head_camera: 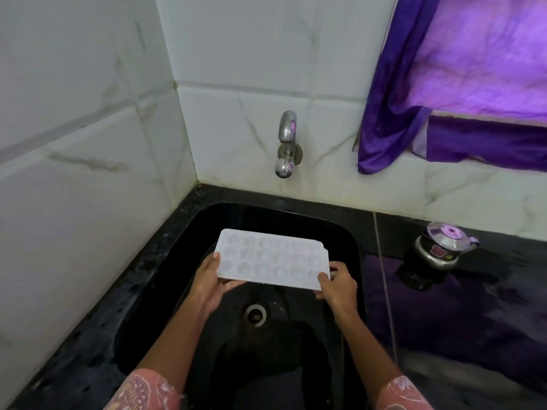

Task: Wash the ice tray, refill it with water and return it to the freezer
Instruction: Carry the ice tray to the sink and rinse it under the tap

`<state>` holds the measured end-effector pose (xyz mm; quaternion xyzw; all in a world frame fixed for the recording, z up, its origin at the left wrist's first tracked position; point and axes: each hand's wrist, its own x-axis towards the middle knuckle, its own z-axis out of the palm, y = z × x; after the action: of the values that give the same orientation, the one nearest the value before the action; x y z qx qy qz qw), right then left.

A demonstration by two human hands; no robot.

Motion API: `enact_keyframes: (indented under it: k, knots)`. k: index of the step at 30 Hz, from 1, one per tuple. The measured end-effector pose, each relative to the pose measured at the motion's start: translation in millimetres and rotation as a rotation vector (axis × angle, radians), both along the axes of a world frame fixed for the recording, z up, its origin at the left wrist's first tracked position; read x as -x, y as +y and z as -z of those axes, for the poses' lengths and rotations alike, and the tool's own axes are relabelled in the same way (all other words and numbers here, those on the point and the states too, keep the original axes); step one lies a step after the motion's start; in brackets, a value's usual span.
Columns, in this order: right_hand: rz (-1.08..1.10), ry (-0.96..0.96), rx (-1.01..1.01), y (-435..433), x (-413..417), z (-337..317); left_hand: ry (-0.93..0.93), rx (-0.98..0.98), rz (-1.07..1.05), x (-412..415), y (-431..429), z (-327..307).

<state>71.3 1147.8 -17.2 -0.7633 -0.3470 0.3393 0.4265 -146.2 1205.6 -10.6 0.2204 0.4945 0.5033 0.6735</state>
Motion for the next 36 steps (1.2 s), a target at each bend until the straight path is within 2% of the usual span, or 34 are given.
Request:
enact_keyframes:
  k: [1, 4, 6, 9, 11, 13, 17, 19, 24, 36]
  knots:
    - [0.003, -0.065, 0.051, 2.6, -0.6, -3.4, 0.001, 0.0, -0.001, 0.2, 5.5, 1.2]
    - [0.022, -0.423, 0.13, 19.8, -3.6, -17.5, -0.004, -0.005, -0.009, -0.8, 18.7, 6.4]
    - [-0.013, -0.523, 0.025, 41.6, -0.5, -37.9, -0.014, -0.007, -0.021, -1.2, 24.7, 9.6]
    - [-0.187, -0.641, -0.155, 89.5, 9.7, -69.4, -0.018, -0.015, -0.024, -0.4, 31.6, 15.7]
    - [-0.282, -0.788, -0.211, 124.2, 18.9, -87.5, 0.004, -0.025, -0.013, 1.2, 35.3, 21.0]
    - [-0.351, -0.95, -0.205, 155.8, 27.1, -96.7, 0.023, -0.034, -0.002, 2.7, 39.8, 25.6]
    - [-0.458, -1.164, -0.091, 201.3, 30.9, -94.9, 0.035, -0.026, 0.008, 3.6, 50.0, 32.6]
    - [-0.486, -1.264, -0.099, 211.4, 28.3, -92.9, 0.036, -0.022, 0.008, 3.9, 56.0, 35.0]
    - [-0.537, -1.353, -0.186, 221.1, 24.0, -89.1, 0.033, -0.004, 0.003, 0.6, 68.5, 40.8]
    - [-0.607, -1.447, -0.14, 218.2, 22.4, -97.9, -0.018, 0.012, -0.032, -4.3, 71.4, 42.4]
